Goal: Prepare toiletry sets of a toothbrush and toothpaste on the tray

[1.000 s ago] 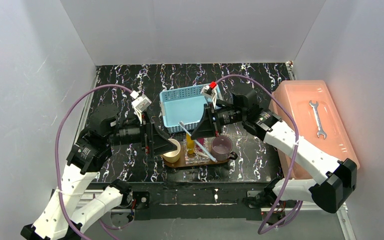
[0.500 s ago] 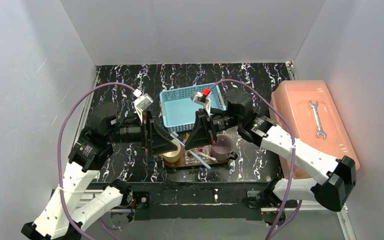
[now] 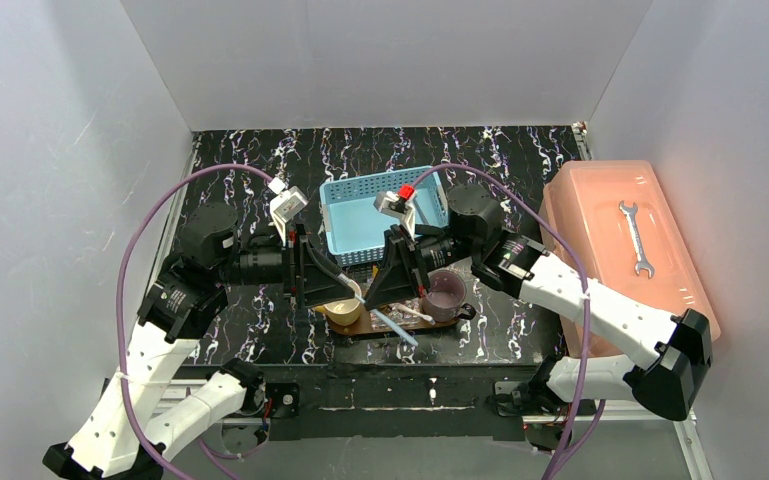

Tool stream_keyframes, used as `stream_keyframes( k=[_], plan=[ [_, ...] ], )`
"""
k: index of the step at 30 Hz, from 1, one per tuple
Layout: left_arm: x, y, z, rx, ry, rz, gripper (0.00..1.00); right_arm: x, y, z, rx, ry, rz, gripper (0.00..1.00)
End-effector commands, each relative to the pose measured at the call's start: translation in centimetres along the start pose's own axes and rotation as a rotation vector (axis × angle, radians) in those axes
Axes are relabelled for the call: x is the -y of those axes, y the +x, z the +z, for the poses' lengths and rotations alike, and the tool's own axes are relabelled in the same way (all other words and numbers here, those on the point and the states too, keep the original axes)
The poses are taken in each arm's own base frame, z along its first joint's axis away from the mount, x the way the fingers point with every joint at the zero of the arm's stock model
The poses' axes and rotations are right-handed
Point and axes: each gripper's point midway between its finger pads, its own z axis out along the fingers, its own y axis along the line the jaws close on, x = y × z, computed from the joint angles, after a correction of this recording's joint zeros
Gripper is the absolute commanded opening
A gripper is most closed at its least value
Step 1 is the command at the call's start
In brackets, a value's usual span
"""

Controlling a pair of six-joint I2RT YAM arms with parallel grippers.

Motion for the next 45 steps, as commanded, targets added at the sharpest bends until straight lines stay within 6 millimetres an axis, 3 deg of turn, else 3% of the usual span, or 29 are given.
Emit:
stream_keyframes(
  k=[1, 22, 28, 43, 45],
  plan=[
    [1.7, -1.0, -0.5, 0.026, 0.041, 0.063, 0.49, -0.8, -1.1, 0.3, 0.025, -0.022, -0.045, 0.01],
    [1.9, -0.8, -0.6, 0.024, 0.052, 0.070, 0.22, -0.6, -0.9, 0.8, 0.022, -0.016, -0.034, 0.01],
    [1.6, -0.5, -0.6, 0.019, 0.042, 0.067, 0.00, -0.5, -0.9, 0.9, 0.024, -0.011, -0.033, 0.01],
    [1.3, 0.9, -1.2, 0.006, 0.019, 0.058, 0.00, 0.6, -0.9, 0.7, 0.021, 0.053, -0.035, 0.01],
    [1.1, 1.0, -1.3, 0.014, 0.002, 0.057, 0.00, 0.7, -0.9, 0.7, 0.022, 0.064, -0.035, 0.06]
  ],
)
